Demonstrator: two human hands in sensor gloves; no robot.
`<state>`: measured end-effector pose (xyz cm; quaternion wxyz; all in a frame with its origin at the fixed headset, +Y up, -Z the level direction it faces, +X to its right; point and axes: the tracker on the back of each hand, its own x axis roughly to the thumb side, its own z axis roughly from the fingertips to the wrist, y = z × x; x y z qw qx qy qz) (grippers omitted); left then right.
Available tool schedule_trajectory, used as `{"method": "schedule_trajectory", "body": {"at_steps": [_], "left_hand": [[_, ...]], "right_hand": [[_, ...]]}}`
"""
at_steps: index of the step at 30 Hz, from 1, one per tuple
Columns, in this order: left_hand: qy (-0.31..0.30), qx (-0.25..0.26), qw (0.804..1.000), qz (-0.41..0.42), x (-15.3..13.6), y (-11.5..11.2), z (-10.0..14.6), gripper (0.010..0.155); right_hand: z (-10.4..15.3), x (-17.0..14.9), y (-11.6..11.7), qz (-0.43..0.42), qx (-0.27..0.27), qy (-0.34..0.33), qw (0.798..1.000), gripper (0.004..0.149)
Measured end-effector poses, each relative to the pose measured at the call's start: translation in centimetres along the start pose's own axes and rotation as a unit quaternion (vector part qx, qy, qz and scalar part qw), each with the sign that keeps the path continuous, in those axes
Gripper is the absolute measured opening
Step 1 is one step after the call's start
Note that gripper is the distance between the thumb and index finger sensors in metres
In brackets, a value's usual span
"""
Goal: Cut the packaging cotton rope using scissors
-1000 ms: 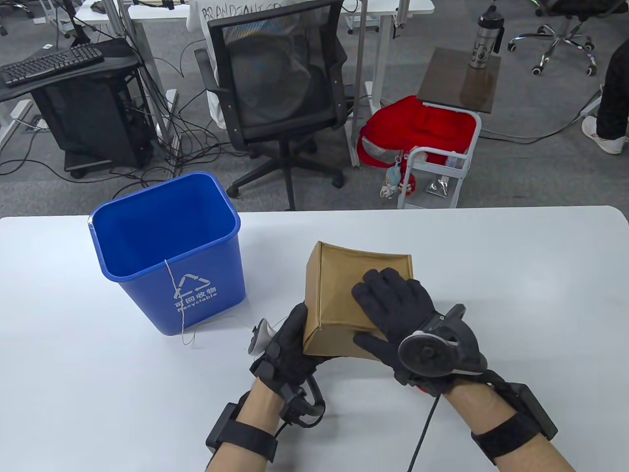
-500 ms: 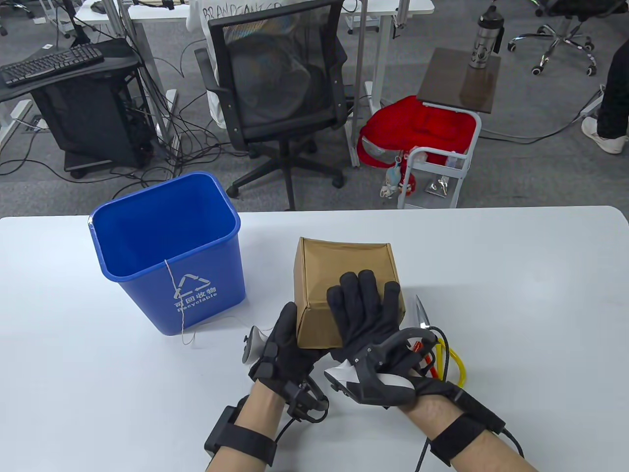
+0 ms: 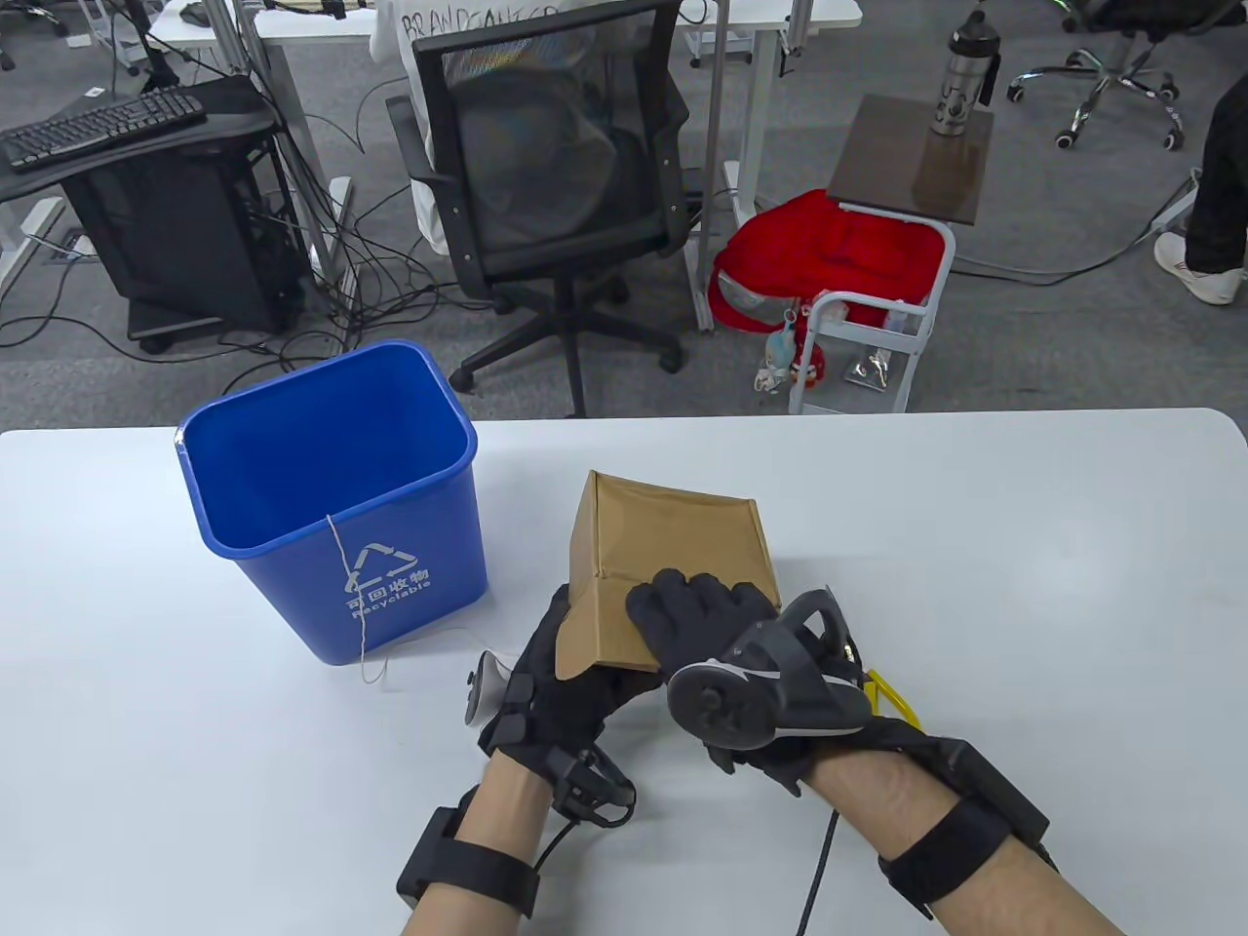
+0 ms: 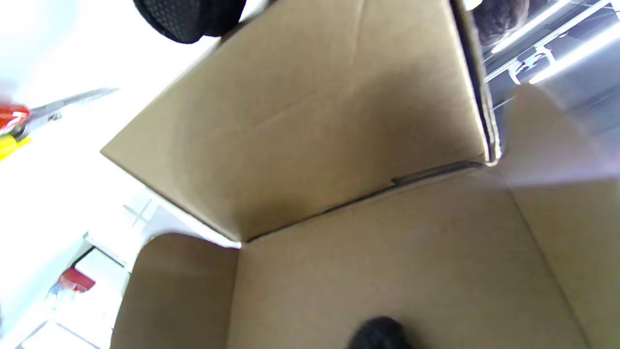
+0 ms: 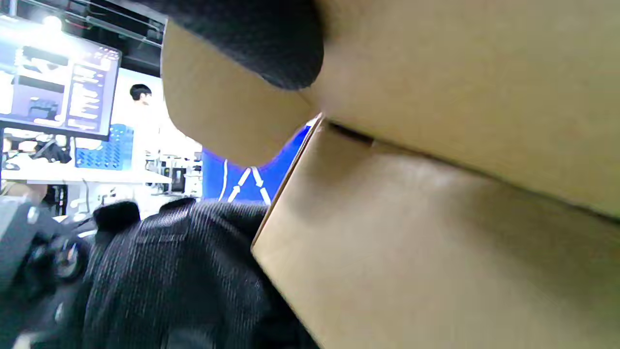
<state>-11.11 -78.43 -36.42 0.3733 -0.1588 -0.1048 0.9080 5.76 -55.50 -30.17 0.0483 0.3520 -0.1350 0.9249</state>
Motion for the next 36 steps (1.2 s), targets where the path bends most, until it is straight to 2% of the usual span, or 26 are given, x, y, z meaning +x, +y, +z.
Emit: {"method": "schedule_trajectory", "body": {"at_steps": [2, 4, 5, 7, 10, 13, 15, 17, 19, 21, 22, 23, 24, 25, 27, 28, 29, 32, 36], "left_hand": [[-0.008, 0.030, 0.998, -0.048, 0.6, -0.2, 0.1, 0.064], [-0.018, 0.032, 0.995, -0.094, 1.1, -0.4, 0.1, 0.059], [-0.033, 0.006, 0.994, -0.102, 1.3, -0.6, 0.0, 0.062], [-0.040, -0.044, 0.993, -0.105, 1.4, -1.0, 0.0, 0.077], [-0.031, -0.053, 0.983, -0.171, 1.6, -1.2, 0.0, 0.086], [-0.012, -0.005, 0.964, -0.265, 1.7, -0.9, 0.0, 0.079], [-0.007, 0.053, 0.952, -0.302, 1.8, -0.6, 0.3, 0.069], [-0.006, 0.099, 0.931, -0.351, 2.0, -0.9, 0.4, 0.067], [0.000, 0.071, 0.912, -0.405, 2.5, -1.7, 0.3, 0.081], [0.041, 0.050, 0.893, -0.445, 3.0, -2.7, 0.5, 0.096], [0.044, 0.055, 0.886, -0.458, 3.1, -3.0, 0.6, 0.099], [0.040, 0.090, 0.883, -0.459, 3.1, -3.0, 0.8, 0.100], [0.020, 0.122, 0.886, -0.447, 2.9, -2.8, 0.9, 0.099], [0.007, 0.132, 0.893, -0.431, 2.6, -2.5, 0.9, 0.097], [0.014, 0.123, 0.911, -0.394, 2.3, -1.9, 1.0, 0.093], [0.010, 0.135, 0.916, -0.379, 2.3, -1.6, 1.1, 0.093], [0.004, 0.145, 0.914, -0.378, 2.4, -1.5, 1.1, 0.092], [-0.011, 0.146, 0.908, -0.392, 2.9, -0.6, 1.3, 0.092], [-0.033, 0.134, 0.909, -0.392, 4.1, -0.2, 1.4, 0.090]], "right_hand": [[-0.4, -0.3, -0.5, -0.017, -0.009, 0.015, 1.000, 0.049], [-0.6, -0.5, -1.0, 0.006, -0.022, 0.024, 0.999, 0.049], [-0.7, -0.7, -1.2, 0.014, -0.032, 0.032, 0.999, 0.049], [-0.9, -1.2, -1.5, 0.000, -0.033, 0.045, 0.998, 0.049], [-1.1, -1.7, -2.1, -0.024, -0.033, 0.061, 0.997, 0.048], [-1.2, -1.7, -2.8, -0.014, -0.025, 0.067, 0.997, 0.048], [-1.3, -1.7, -3.1, -0.019, -0.015, 0.067, 0.997, 0.048], [-1.3, -1.4, -3.3, -0.025, -0.020, 0.067, 0.997, 0.047], [-1.5, -0.8, -3.3, -0.009, -0.015, 0.058, 0.998, 0.047], [-1.7, 0.1, -3.1, -0.001, 0.002, 0.052, 0.999, 0.047], [-1.7, 0.6, -2.9, -0.006, 0.007, 0.050, 0.999, 0.047], [-1.8, 0.9, -2.8, -0.016, 0.012, 0.045, 0.999, 0.047], [-1.8, 1.2, -2.7, -0.018, 0.015, 0.041, 0.999, 0.047], [-1.9, 1.4, -2.8, -0.014, 0.017, 0.036, 0.999, 0.047], [-2.1, 1.5, -3.0, -0.007, 0.021, 0.029, 0.999, 0.047], [-2.2, 1.5, -3.3, 0.005, 0.013, 0.028, 1.000, 0.047], [-2.3, 1.4, -3.5, 0.016, 0.007, 0.029, 0.999, 0.047], [-2.9, -0.1, -4.8, 0.069, -0.062, 0.049, 0.995, 0.048], [-4.2, -4.4, -5.3, 0.140, -0.108, 0.094, 0.980, 0.052]]}}
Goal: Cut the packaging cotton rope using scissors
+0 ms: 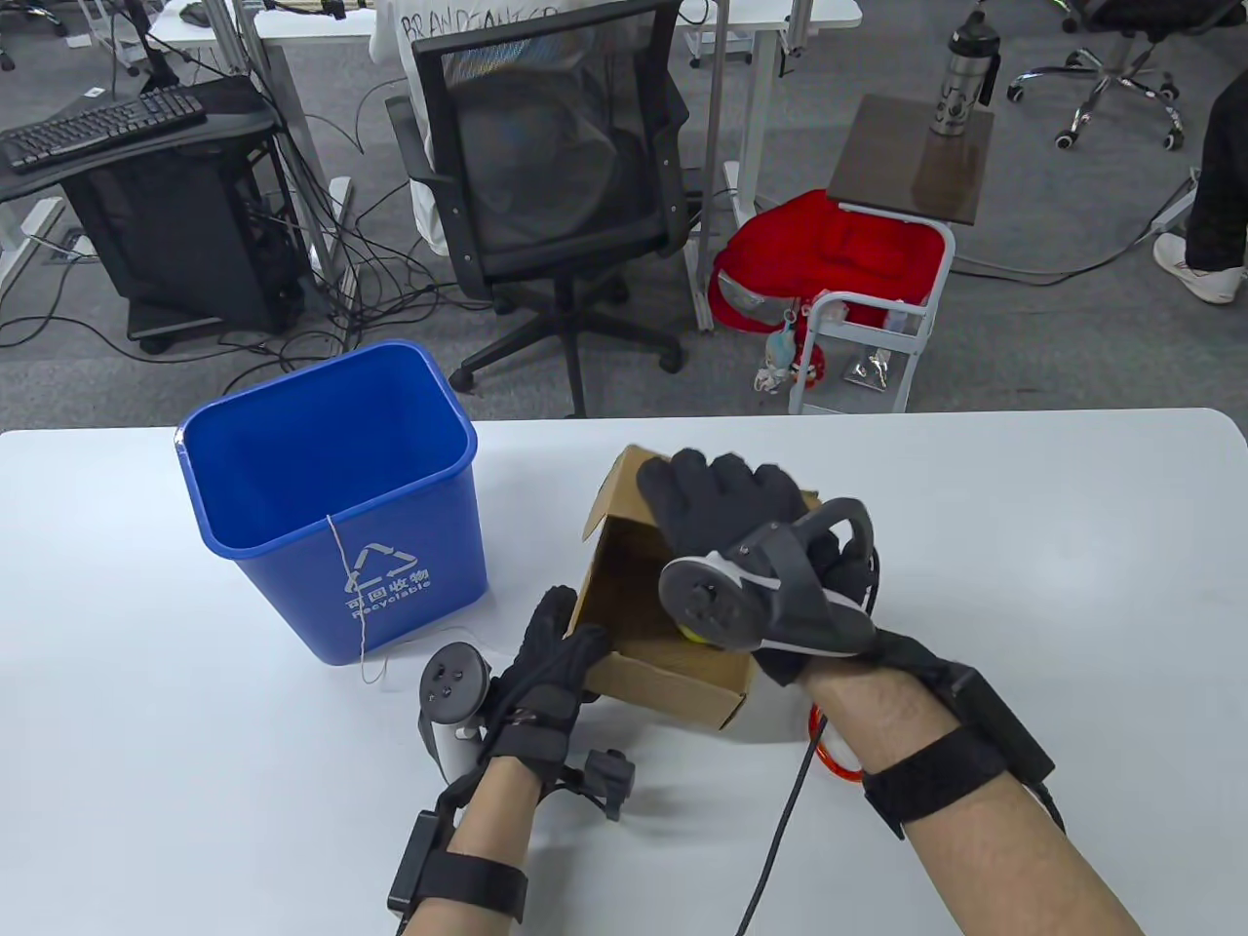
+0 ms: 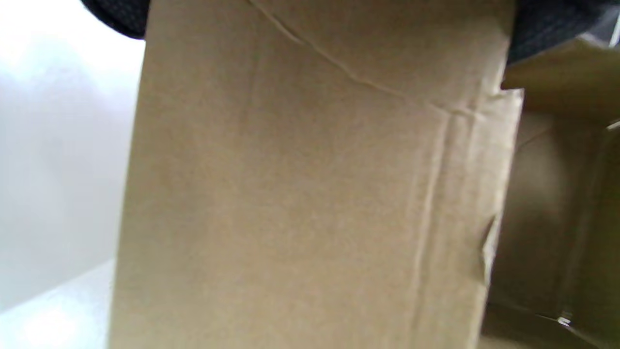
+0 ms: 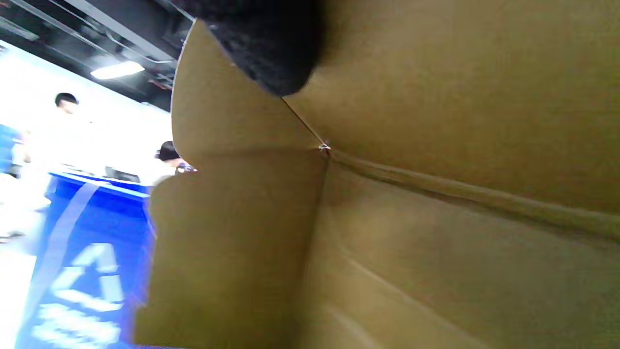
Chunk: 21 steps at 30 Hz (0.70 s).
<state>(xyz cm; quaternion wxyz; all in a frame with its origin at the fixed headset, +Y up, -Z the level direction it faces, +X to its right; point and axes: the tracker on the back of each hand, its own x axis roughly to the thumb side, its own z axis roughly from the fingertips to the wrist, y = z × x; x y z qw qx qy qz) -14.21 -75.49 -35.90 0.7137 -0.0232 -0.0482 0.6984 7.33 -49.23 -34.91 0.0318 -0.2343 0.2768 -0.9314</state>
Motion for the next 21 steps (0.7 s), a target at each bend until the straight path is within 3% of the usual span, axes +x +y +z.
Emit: {"method": "schedule_trajectory", "body": {"at_steps": [6, 9, 11, 14, 17, 21], "left_hand": [[-0.002, -0.005, 1.000, 0.027, 0.5, 0.6, -0.1, 0.088], [0.002, 0.002, 0.999, 0.045, 0.2, 1.0, -0.2, 0.088], [0.006, 0.005, 0.998, 0.057, 0.1, 1.2, -0.3, 0.088], [0.002, 0.001, 0.998, 0.066, 0.1, 1.5, -0.4, 0.088], [-0.009, -0.005, 0.998, 0.063, 0.4, 1.7, -0.5, 0.087], [-0.024, -0.010, 0.998, 0.059, 0.6, 2.0, -0.5, 0.087]], "right_hand": [[-2.1, -6.3, 2.4, 0.027, 0.032, 0.139, 0.989, 0.080], [-1.5, -8.4, 2.2, 0.024, -0.010, 0.212, 0.977, 0.078], [-0.8, -8.5, 1.7, 0.022, -0.062, 0.209, 0.976, 0.070], [0.7, -6.6, 1.1, 0.021, -0.106, 0.134, 0.985, 0.052], [2.4, -2.0, 1.9, -0.013, -0.039, -0.007, 0.999, 0.047], [4.0, 2.9, 3.8, 0.006, 0.091, -0.112, 0.990, 0.058]]}}
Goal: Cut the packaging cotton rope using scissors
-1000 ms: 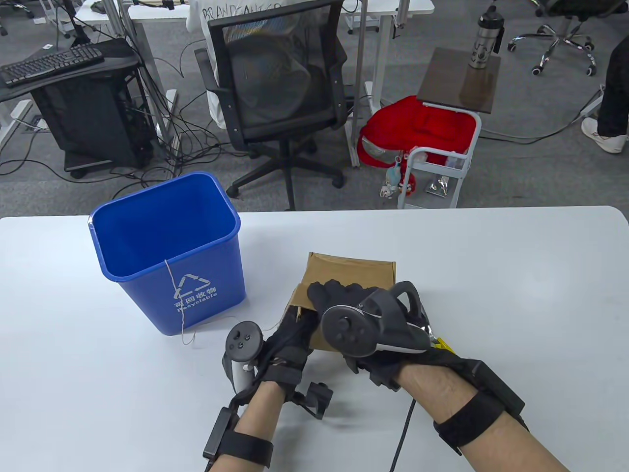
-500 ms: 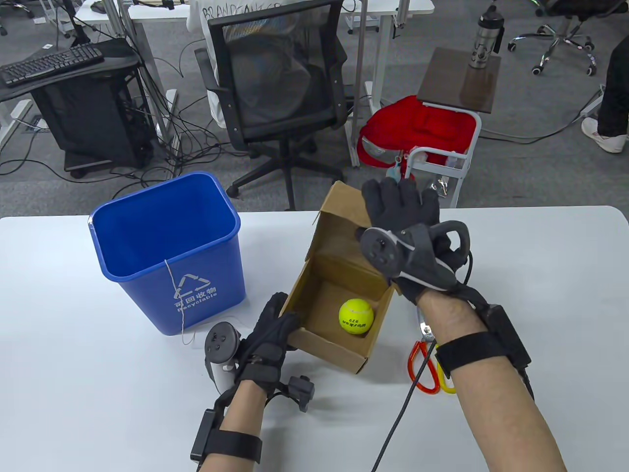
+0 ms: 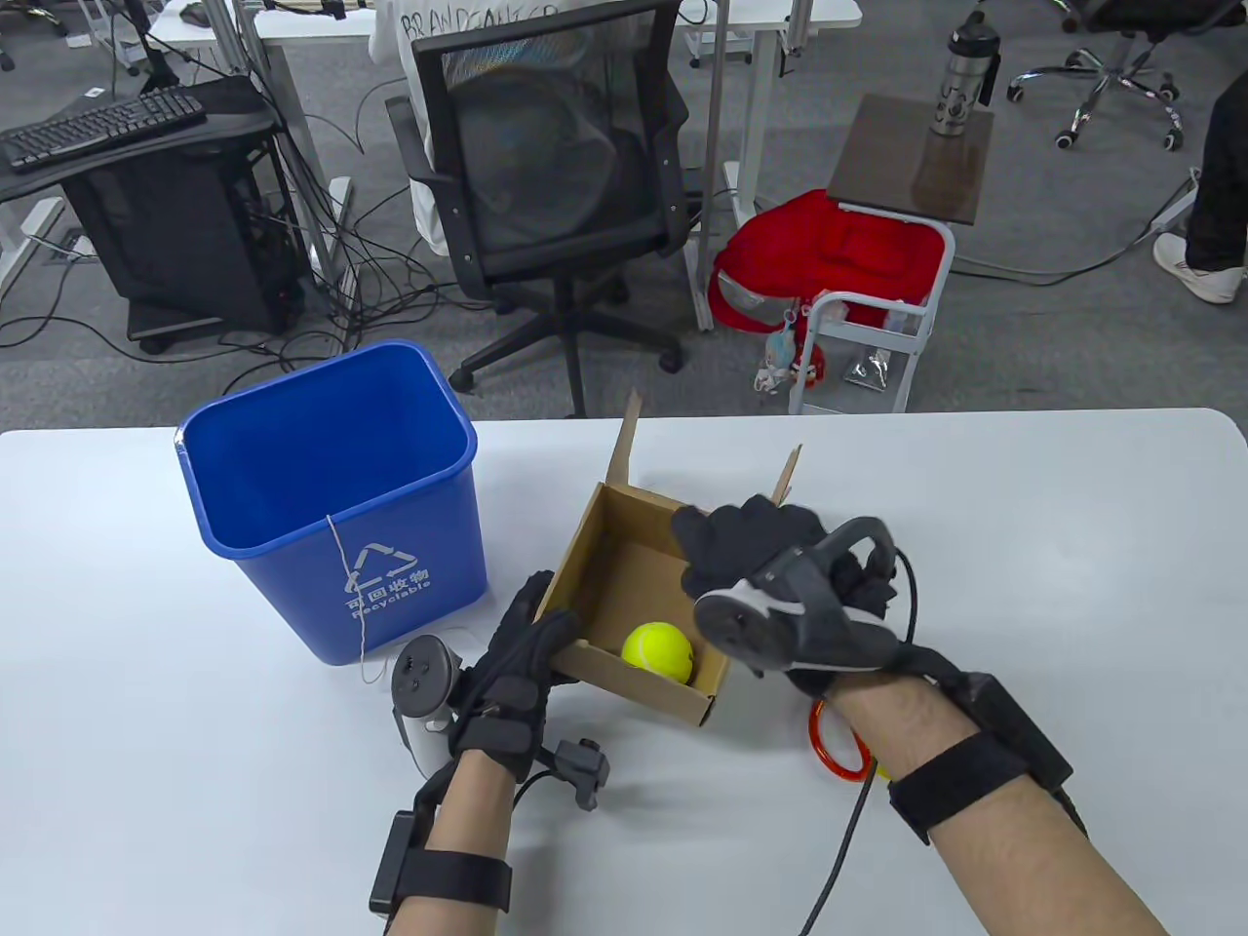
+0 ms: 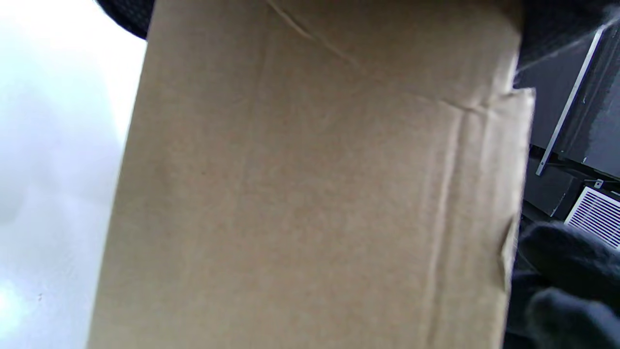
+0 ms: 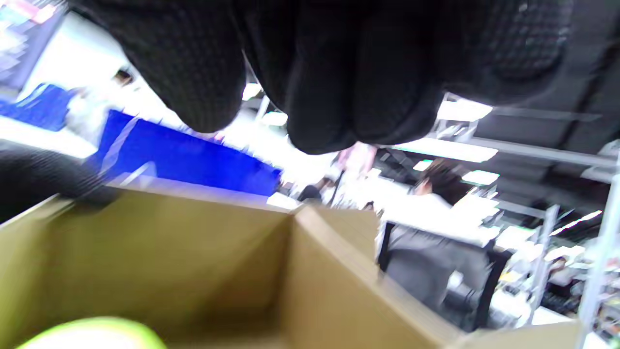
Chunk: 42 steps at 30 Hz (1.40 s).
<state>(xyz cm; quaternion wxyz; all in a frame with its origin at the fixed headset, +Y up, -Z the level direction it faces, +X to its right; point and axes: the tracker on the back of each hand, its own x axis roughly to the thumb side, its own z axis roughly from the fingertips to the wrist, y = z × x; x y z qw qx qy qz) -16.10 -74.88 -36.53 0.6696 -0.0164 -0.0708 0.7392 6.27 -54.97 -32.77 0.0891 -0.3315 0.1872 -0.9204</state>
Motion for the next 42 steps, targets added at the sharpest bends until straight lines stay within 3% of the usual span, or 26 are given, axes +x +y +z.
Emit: {"method": "schedule_trajectory", "body": {"at_steps": [4, 7, 11, 15, 17, 19, 21, 25, 31, 35, 37, 42], "left_hand": [[-0.011, -0.014, 1.000, 0.000, 0.1, 0.4, 0.1, 0.086], [-0.021, -0.024, 0.999, 0.003, 0.5, 0.4, 0.0, 0.085], [-0.027, -0.050, 0.998, -0.035, 0.9, 0.1, -0.1, 0.084], [-0.042, -0.058, 0.996, -0.060, 1.6, -0.5, -0.1, 0.083], [-0.041, -0.061, 0.994, -0.077, 1.9, -0.6, -0.1, 0.082], [-0.039, -0.066, 0.994, -0.078, 1.8, -0.7, -0.1, 0.082], [-0.036, -0.063, 0.995, -0.061, 1.6, -1.0, -0.1, 0.083], [-0.041, -0.063, 0.994, -0.077, 1.7, -1.8, 0.1, 0.083], [-0.029, -0.027, 0.997, -0.065, 1.2, -0.7, 0.2, 0.083], [-0.019, 0.018, 0.999, -0.041, 0.8, 0.6, 0.4, 0.083], [-0.016, 0.031, 0.999, -0.035, 0.8, 1.0, 0.4, 0.083], [-0.015, 0.039, 0.999, -0.010, 1.0, 1.2, 0.5, 0.084]], "right_hand": [[-0.4, 2.8, 2.9, -0.047, 0.150, -0.037, 0.987, 0.076], [-0.8, 3.6, 4.6, -0.089, 0.212, -0.046, 0.972, 0.084], [-1.3, 4.1, 7.1, -0.117, 0.358, -0.035, 0.926, 0.095], [-1.0, 3.7, 9.6, -0.138, 0.438, 0.006, 0.888, 0.111], [-0.6, 3.5, 10.3, -0.188, 0.406, -0.004, 0.894, 0.108], [-0.1, 3.5, 10.7, -0.232, 0.339, 0.006, 0.912, 0.092], [0.3, 3.6, 10.7, -0.192, 0.309, 0.028, 0.931, 0.079], [1.0, 3.7, 10.3, -0.176, 0.268, 0.021, 0.947, 0.078], [2.6, 2.6, 7.2, -0.236, 0.073, 0.032, 0.968, 0.079], [4.4, 1.2, 4.7, -0.264, -0.058, 0.064, 0.961, 0.078], [5.3, 0.2, 3.9, -0.268, -0.097, 0.082, 0.955, 0.079], [8.0, -4.6, 4.9, -0.281, -0.105, 0.209, 0.931, 0.084]]}}
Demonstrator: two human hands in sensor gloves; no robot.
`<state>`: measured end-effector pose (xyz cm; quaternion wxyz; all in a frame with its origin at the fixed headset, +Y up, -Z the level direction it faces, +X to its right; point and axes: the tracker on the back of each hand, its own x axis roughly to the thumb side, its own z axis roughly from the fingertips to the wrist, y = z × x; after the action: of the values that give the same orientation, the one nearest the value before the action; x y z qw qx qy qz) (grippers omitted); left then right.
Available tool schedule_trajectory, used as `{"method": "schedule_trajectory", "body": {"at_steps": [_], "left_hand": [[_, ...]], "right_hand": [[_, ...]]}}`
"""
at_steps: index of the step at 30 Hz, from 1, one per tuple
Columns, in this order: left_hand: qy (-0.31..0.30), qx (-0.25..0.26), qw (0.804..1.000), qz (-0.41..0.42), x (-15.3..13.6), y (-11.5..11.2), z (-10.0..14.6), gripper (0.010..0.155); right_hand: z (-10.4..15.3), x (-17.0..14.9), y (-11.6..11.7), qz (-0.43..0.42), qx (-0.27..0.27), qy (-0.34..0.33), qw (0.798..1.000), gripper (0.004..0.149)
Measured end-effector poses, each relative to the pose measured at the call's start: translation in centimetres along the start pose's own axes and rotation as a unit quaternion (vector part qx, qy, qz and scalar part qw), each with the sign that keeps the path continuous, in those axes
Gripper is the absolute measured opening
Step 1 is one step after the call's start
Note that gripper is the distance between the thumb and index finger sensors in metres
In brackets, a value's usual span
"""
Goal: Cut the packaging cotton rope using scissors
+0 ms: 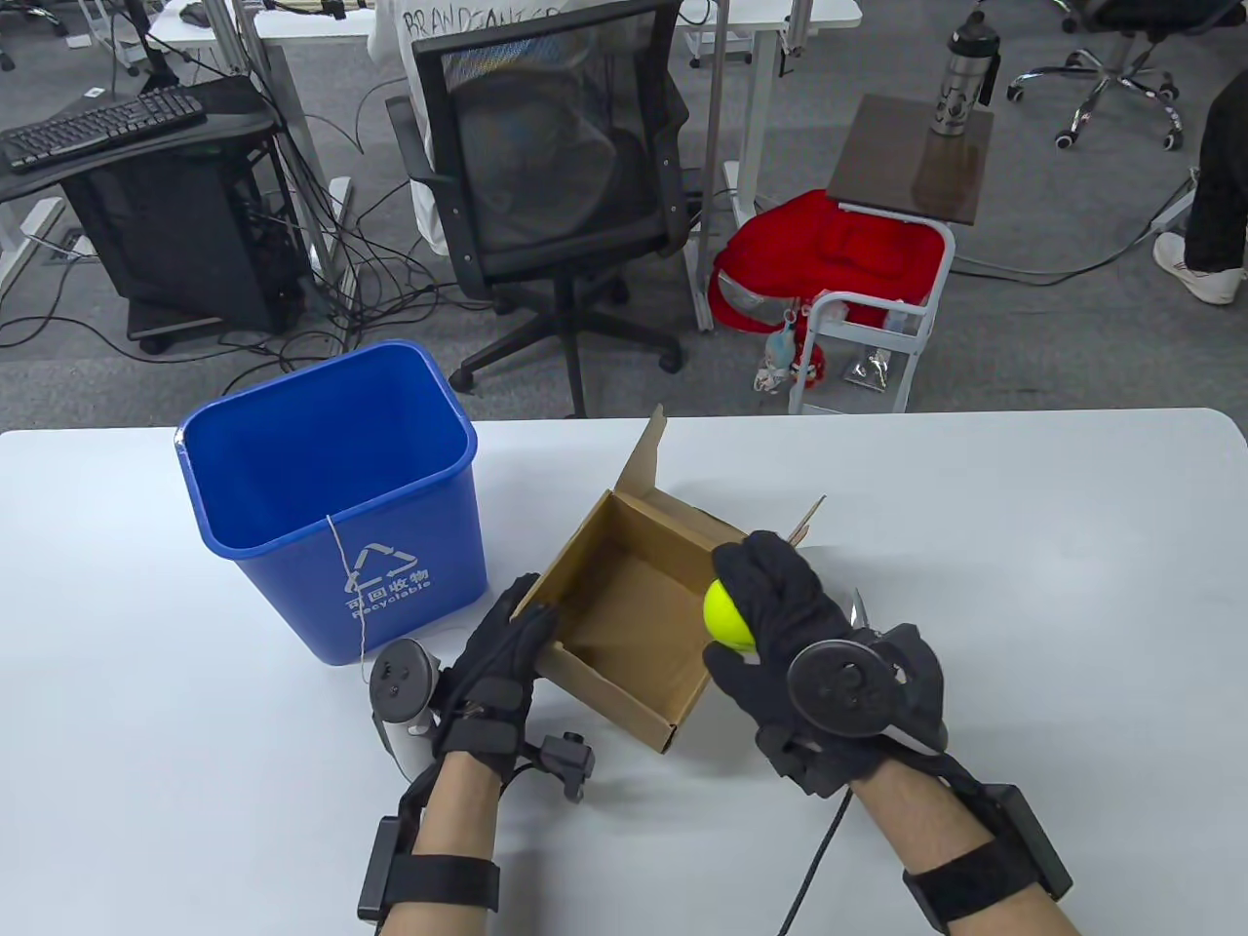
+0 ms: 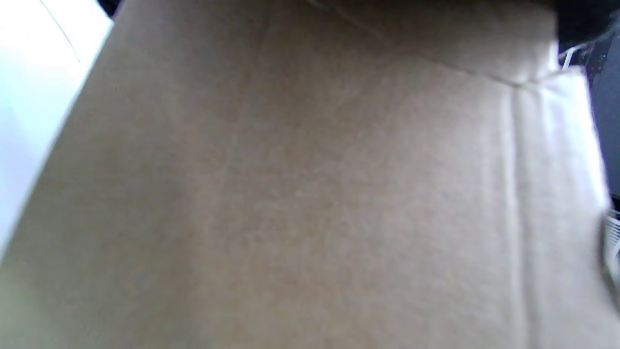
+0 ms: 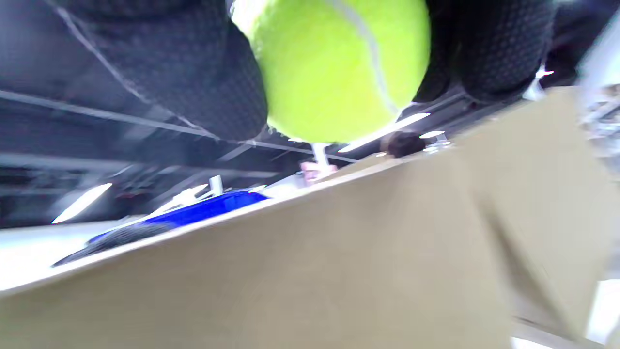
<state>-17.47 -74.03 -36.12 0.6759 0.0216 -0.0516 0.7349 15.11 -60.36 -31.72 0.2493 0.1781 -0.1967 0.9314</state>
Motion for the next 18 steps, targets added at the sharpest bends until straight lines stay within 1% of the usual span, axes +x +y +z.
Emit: {"method": "schedule_trajectory", "body": {"at_steps": [1, 2, 3, 4, 5, 6, 7, 8, 9, 10, 11, 13, 14, 17, 18], "left_hand": [[0.000, -0.003, 1.000, 0.007, 0.0, -0.1, 0.0, 0.084], [0.001, -0.004, 1.000, 0.010, 0.0, -0.1, 0.0, 0.084], [0.001, -0.007, 1.000, 0.013, 0.0, -0.2, 0.0, 0.084], [0.001, -0.009, 1.000, 0.016, 0.0, -0.2, -0.1, 0.084], [0.002, -0.013, 1.000, 0.021, 0.0, -0.3, -0.1, 0.084], [0.003, -0.014, 1.000, 0.023, -0.1, -0.3, -0.1, 0.084], [0.004, -0.015, 1.000, 0.025, -0.1, -0.4, 0.0, 0.084], [0.004, -0.016, 0.999, 0.027, -0.1, -0.4, 0.0, 0.084], [0.006, -0.017, 0.999, 0.028, -0.1, -0.5, 0.0, 0.084], [0.006, -0.018, 0.999, 0.029, -0.1, -0.5, 0.0, 0.084], [0.008, -0.019, 0.999, 0.029, -0.2, -0.6, 0.0, 0.084], [0.011, -0.019, 0.999, 0.030, -0.2, -0.6, 0.0, 0.084], [0.012, -0.019, 0.999, 0.030, -0.3, -0.6, 0.0, 0.084], [0.016, -0.018, 0.999, 0.036, -0.4, -0.6, 0.0, 0.084], [0.017, -0.018, 0.999, 0.037, -0.4, -0.6, 0.0, 0.084]], "right_hand": [[0.2, -1.9, -0.1, 0.007, -0.002, 0.038, 0.999, 0.086], [0.3, -3.1, -0.1, 0.012, -0.005, 0.061, 0.998, 0.087], [0.4, -4.9, 0.2, 0.027, 0.011, 0.102, 0.994, 0.088], [0.6, -6.0, 0.3, 0.041, 0.021, 0.133, 0.990, 0.088], [0.8, -7.9, 0.6, 0.061, 0.029, 0.169, 0.983, 0.087], [1.0, -9.1, 0.9, 0.075, 0.040, 0.192, 0.978, 0.086], [1.3, -10.7, 1.3, 0.095, 0.057, 0.230, 0.967, 0.085], [1.5, -11.6, 1.6, 0.104, 0.064, 0.247, 0.961, 0.083], [1.7, -13.0, 2.2, 0.127, 0.079, 0.276, 0.950, 0.082], [1.7, -13.7, 2.4, 0.139, 0.094, 0.297, 0.940, 0.082], [2.0, -14.7, 2.9, 0.151, 0.116, 0.330, 0.925, 0.081], [2.2, -16.1, 3.7, 0.159, 0.143, 0.365, 0.906, 0.080], [2.2, -16.6, 4.1, 0.168, 0.149, 0.376, 0.899, 0.080], [2.4, -17.8, 5.0, 0.187, 0.191, 0.401, 0.876, 0.079], [2.5, -18.2, 5.3, 0.184, 0.199, 0.407, 0.872, 0.079]]}}
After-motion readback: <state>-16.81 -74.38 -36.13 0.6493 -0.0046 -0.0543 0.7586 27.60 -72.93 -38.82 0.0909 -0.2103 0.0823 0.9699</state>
